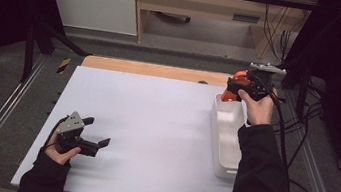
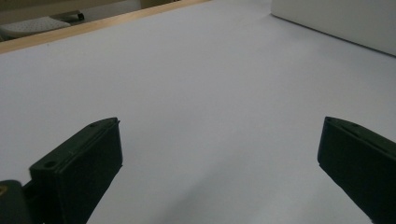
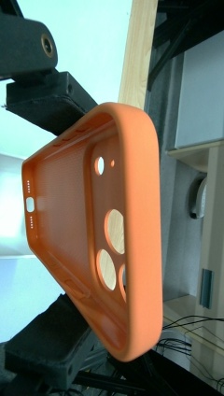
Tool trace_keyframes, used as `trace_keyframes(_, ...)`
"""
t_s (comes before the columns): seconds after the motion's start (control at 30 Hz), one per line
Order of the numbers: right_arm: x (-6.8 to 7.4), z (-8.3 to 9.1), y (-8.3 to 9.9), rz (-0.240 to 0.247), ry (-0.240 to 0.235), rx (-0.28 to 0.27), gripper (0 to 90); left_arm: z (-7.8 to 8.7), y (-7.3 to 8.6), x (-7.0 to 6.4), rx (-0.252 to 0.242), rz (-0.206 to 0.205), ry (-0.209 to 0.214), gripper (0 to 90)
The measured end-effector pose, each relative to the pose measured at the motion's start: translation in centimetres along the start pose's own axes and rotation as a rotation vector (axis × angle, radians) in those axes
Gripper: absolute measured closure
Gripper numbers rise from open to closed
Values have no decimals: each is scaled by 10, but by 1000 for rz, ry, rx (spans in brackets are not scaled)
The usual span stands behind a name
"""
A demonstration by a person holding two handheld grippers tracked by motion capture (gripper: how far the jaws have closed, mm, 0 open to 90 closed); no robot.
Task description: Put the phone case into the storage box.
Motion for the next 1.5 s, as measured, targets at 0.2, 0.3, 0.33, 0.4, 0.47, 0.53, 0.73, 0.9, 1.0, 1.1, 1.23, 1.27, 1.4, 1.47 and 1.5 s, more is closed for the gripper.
trace_keyframes(0.2,-1,-8,1,-7,18,22,153,-1,0,0,5,-5,1,0)
trace_keyframes(0.3,0,-13,2,-8,21,31,153,-1,0,-1,5,-8,2,0)
trace_keyframes(0.33,0,-14,2,-7,25,31,153,-1,0,-1,6,-7,1,0)
trace_keyframes(0.4,0,-17,3,-12,29,38,153,-1,0,-1,6,-8,2,0)
trace_keyframes(0.47,0,-20,4,-14,34,47,153,-1,0,-1,6,-10,2,0)
trace_keyframes(0.53,0,-23,5,-19,39,52,153,-1,0,-1,7,-11,3,0)
trace_keyframes(0.73,-2,-33,11,-29,42,65,153,-2,1,-1,13,-14,3,0)
trace_keyframes(0.9,-2,-40,15,-39,47,82,153,-3,1,-2,15,-17,4,0)
trace_keyframes(1.0,-1,-44,16,-38,50,89,153,-3,1,-2,15,-19,5,0)
trace_keyframes(1.1,-1,-48,17,-33,54,94,153,-3,1,-2,17,-20,7,0)
trace_keyframes(1.23,0,-53,20,-32,56,104,153,-4,1,-2,19,-21,7,0)
trace_keyframes(1.27,0,-55,21,-38,58,103,153,-4,1,-3,20,-22,7,0)
trace_keyframes(1.4,-1,-60,23,-39,65,115,153,-4,1,-3,21,-23,7,0)
trace_keyframes(1.47,-1,-62,25,-41,68,120,153,-4,2,-2,22,-25,6,0)
trace_keyframes(1.5,-1,-63,25,-45,68,120,153,-4,2,-2,21,-24,7,0)
Point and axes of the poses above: each handheld gripper's, and its own axes: z roughly backward along the jaws, y roughly out of its underside, x roughly to its left, the point moved 4 cm from there along -z, roughly forward along the jaws, and after that the axes turned 4 degrees about x, right-handed, at the moved point
